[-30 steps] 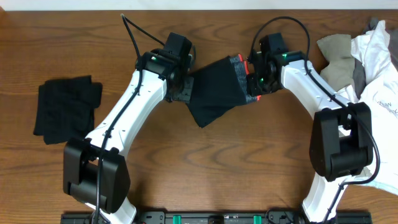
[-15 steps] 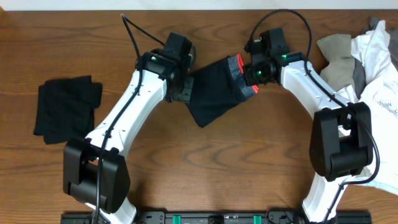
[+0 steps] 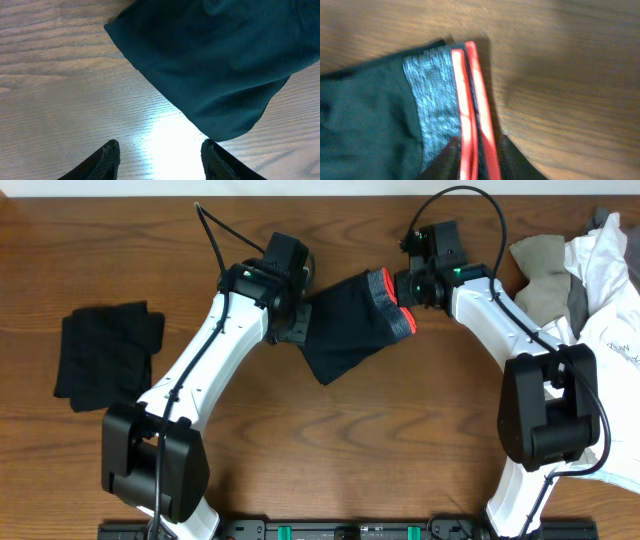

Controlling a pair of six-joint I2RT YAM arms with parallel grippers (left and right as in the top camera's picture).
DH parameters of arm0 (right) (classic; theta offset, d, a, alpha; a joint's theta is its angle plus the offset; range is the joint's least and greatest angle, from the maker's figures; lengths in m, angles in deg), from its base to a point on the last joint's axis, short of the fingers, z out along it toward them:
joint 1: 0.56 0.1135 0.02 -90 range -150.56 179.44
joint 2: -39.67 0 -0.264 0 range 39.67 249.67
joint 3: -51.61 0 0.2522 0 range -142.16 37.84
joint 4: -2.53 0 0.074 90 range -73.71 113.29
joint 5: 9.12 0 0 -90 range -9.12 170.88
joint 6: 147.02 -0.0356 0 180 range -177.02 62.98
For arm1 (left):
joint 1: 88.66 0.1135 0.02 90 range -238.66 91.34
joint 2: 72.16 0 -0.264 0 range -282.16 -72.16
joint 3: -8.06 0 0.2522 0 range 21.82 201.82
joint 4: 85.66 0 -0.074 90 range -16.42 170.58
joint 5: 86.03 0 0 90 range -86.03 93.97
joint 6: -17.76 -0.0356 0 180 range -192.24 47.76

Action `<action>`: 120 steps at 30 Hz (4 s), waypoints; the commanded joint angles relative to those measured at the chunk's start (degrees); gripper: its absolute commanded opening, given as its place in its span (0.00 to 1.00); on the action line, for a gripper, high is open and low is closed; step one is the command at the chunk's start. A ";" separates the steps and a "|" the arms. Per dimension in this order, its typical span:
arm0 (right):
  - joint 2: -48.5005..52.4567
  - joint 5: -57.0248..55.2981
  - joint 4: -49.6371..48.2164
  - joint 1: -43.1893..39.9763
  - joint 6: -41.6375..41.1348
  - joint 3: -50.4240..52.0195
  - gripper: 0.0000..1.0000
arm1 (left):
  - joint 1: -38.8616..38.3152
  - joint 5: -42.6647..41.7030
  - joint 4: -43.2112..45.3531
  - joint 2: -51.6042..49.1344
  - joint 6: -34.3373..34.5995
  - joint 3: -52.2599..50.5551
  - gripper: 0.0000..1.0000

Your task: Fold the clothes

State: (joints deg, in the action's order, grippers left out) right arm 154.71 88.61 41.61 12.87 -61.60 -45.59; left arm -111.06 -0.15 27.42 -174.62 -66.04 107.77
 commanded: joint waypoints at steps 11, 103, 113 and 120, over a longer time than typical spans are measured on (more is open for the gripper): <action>4.20 10.82 -3.43 2.45 8.50 -0.02 0.08 | 0.09 0.02 -0.31 -0.55 0.35 -0.35 0.55; -22.43 -4.76 25.29 1.03 6.38 0.00 0.51 | 0.46 -15.76 -19.69 -7.76 -1.92 1.33 0.61; -22.40 -4.72 25.57 0.66 6.29 0.00 0.51 | 0.50 -3.82 -11.47 -0.76 -1.40 1.09 0.92; -22.40 -4.70 26.43 0.66 5.53 0.00 0.51 | 1.46 -2.25 -2.78 -4.63 -6.73 0.72 0.98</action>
State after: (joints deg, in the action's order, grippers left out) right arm 133.29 84.37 67.77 14.29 -55.92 -45.77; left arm -110.38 -4.61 23.83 -176.80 -69.41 108.07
